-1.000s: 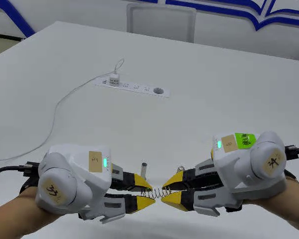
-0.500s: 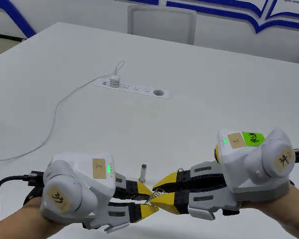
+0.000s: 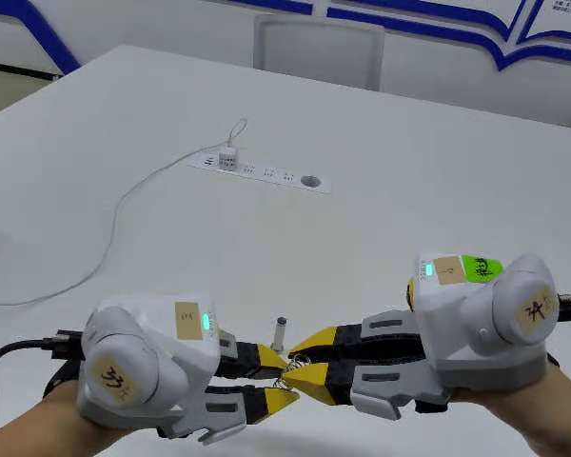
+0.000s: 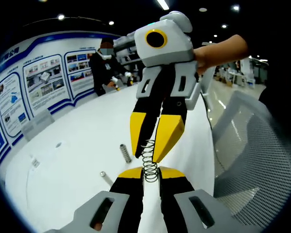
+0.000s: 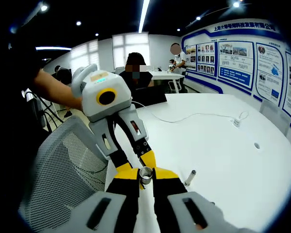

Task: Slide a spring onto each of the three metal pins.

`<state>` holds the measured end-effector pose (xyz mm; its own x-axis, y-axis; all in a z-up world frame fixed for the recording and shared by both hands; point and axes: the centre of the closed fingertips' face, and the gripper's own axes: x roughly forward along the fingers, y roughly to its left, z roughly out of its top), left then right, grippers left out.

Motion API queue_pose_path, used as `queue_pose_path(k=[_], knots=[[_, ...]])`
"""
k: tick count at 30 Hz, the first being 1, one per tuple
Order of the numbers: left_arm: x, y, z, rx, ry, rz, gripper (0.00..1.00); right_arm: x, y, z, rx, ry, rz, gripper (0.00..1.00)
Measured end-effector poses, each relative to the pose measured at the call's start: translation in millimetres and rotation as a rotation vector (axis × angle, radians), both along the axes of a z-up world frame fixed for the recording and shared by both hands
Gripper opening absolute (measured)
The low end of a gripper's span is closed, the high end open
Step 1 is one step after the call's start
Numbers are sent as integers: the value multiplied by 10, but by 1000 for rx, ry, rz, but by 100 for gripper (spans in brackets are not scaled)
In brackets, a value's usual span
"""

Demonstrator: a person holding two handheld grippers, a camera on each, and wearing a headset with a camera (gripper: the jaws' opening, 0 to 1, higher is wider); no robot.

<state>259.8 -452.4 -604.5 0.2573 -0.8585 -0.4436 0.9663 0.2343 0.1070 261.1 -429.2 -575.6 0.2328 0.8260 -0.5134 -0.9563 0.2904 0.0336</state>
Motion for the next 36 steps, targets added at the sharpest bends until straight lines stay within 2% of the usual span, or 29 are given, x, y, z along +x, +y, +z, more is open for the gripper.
queue_pose_path(k=[4, 7, 9, 12, 14, 17, 19, 23, 26, 29, 32, 36], knots=[[28, 40, -4, -9, -2, 22, 15, 49, -21, 31, -1, -10, -14, 10], [83, 95, -38, 8, -7, 58, 23, 109, -66, 42, -16, -19, -22, 10], [108, 126, -45, 5, -7, 74, 26, 162, -107, 53, -30, -30, -33, 10], [145, 179, -47, 0, 5, 111, 28, 239, -153, 78, -40, -40, -53, 10], [196, 232, -66, 5, 3, 145, 33, 294, -178, 93, -42, -43, -74, 10], [227, 295, -77, -8, 20, 171, 40, 358, -200, 97, -51, -51, -100, 10], [217, 316, -66, -16, 27, 172, 44, 386, -208, 98, -53, -55, -113, 11], [191, 347, -57, -19, 21, 167, 59, 441, -215, 96, -57, -57, -132, 11], [213, 404, -62, -23, 20, 186, 62, 483, -210, 98, -61, -61, -143, 11], [261, 495, -69, -28, -1, 232, 68, 557, -227, 93, -76, -59, -174, 11], [221, 567, -103, -45, 16, 254, 73, 605, -230, 112, -76, -67, -183, 11], [218, 674, -175, -25, 28, 292, 81, 662, -225, 121, -75, -68, -191, 11]])
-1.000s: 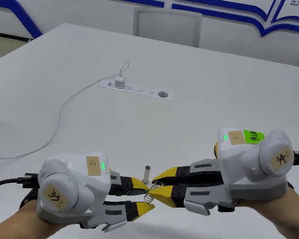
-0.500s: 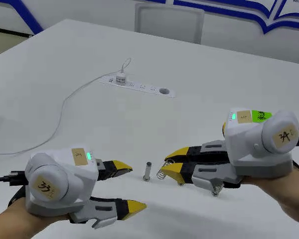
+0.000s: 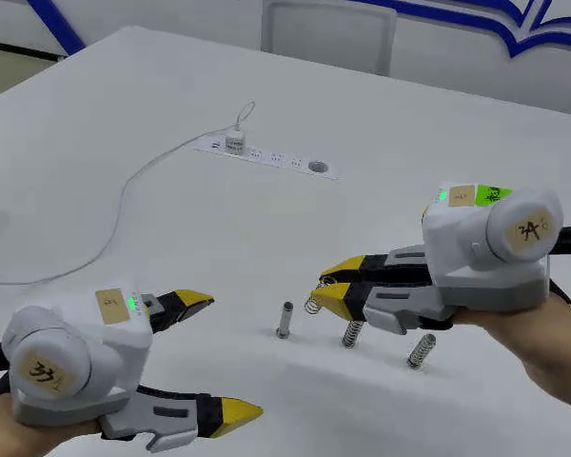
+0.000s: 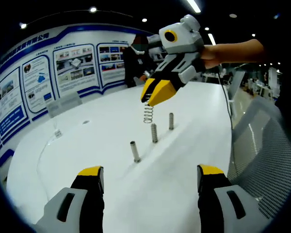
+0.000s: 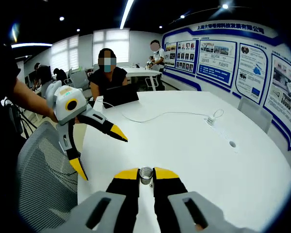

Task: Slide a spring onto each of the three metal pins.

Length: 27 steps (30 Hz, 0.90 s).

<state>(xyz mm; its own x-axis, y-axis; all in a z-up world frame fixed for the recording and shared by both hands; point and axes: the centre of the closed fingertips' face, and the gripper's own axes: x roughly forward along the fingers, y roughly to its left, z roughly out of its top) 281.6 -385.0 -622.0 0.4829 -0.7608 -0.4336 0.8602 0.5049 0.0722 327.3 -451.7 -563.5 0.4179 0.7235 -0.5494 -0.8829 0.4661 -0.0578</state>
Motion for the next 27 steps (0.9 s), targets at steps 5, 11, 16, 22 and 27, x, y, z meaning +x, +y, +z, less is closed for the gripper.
queue_pose_path(k=[5, 11, 16, 22, 27], knots=[[29, 105, 52, -68, 31, 52, 90, 72, -1, -1, -9, -2, -13, 11], [45, 183, 44, -74, 37, 88, 99, 163, 9, -29, -3, 9, -39, 11], [56, 228, 2, -74, 49, 132, 100, 231, 36, -82, -3, 27, -52, 11], [39, 209, -16, -119, 77, 169, 100, 314, 44, -126, 11, 57, -81, 11], [37, 211, -25, -99, 63, 166, 100, 345, 74, -156, 15, 71, -84, 11]])
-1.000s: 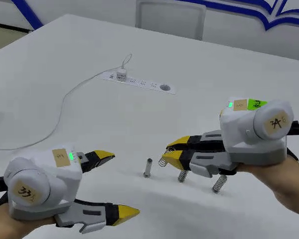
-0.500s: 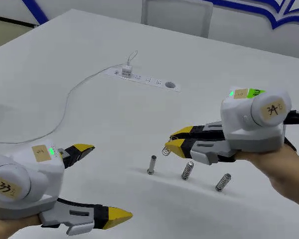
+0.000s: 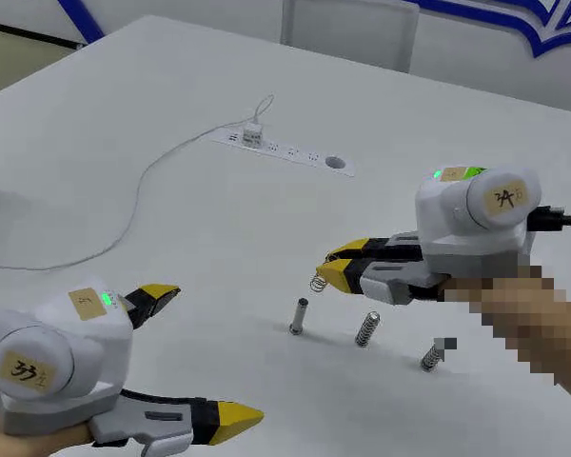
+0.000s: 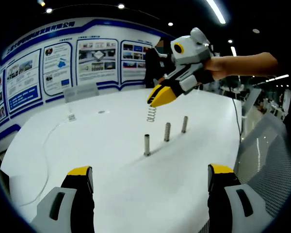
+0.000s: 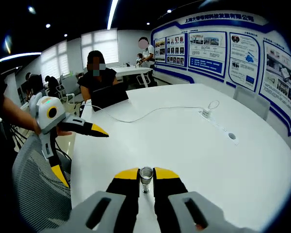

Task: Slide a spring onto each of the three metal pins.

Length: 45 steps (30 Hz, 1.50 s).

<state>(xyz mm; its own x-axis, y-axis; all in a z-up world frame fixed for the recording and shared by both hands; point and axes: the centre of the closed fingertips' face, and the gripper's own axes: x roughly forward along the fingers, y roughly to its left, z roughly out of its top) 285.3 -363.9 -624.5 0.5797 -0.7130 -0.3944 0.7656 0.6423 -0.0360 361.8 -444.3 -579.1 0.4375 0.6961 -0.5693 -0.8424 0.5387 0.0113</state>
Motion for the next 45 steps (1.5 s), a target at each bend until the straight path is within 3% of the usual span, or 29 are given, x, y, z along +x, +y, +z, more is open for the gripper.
queue_pose_path(k=[5, 8, 20, 27, 33, 45], knots=[[-30, -33, -32, 7, 12, -15, 100, 20, 47, -56, 2, 16, -5, 11], [-32, -47, -12, 11, -2, -22, 100, 37, 78, -104, -5, 21, -6, 11], [-5, -13, -30, -7, 21, 4, 100, 9, 139, -355, -102, 30, 33, 11], [-20, -5, -58, -2, 33, 2, 100, 10, 148, -543, -191, 13, 66, 11], [30, -6, 21, -47, 32, 26, 100, 35, 147, -676, -211, 21, 68, 11], [-5, -1, -61, -39, 68, 18, 100, 60, 150, -847, -244, 21, 71, 11]])
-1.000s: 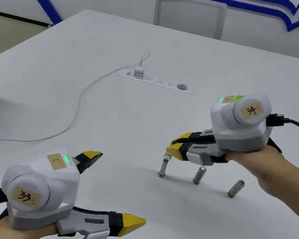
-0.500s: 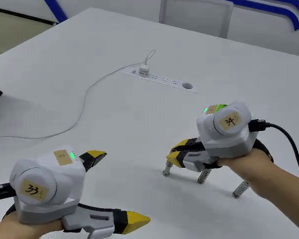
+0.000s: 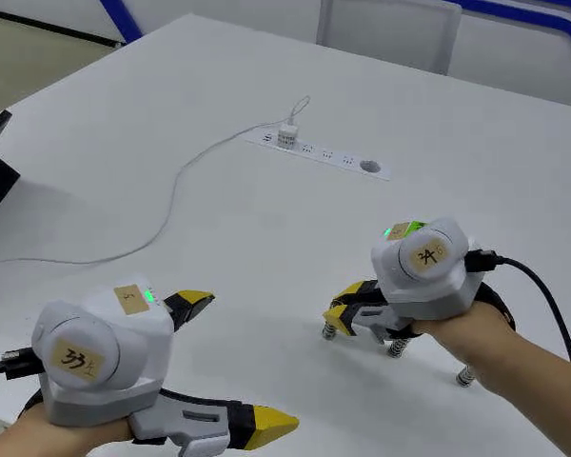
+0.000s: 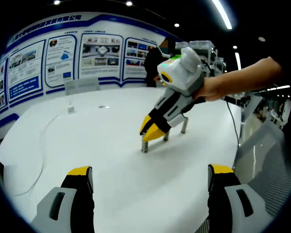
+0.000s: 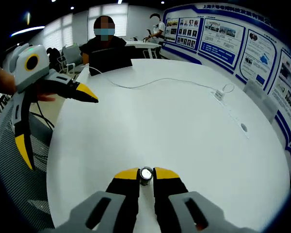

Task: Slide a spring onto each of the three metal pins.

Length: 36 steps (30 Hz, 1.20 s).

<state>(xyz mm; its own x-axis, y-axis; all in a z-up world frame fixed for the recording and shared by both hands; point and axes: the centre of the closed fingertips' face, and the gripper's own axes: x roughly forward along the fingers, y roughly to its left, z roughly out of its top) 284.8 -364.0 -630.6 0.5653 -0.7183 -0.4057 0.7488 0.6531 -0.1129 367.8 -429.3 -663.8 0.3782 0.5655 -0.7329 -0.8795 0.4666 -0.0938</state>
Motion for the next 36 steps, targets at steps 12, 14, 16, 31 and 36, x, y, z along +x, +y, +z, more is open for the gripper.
queue_pose_path(k=[12, 14, 16, 31, 36], knots=[[-43, -37, -17, 0, 12, -22, 100, 11, -4, -49, 12, 1, -21, 11], [-48, -32, -36, 8, 16, -24, 100, 14, -3, -49, 15, 2, -24, 11], [-52, -32, -33, 7, 18, -24, 100, 16, -2, -51, 16, 3, -27, 12], [-86, -43, -81, 23, 34, -41, 100, 39, -104, 153, 56, -19, -65, 23], [-32, 10, -38, -20, 39, -1, 100, -13, -139, 312, 124, -28, -73, 26]])
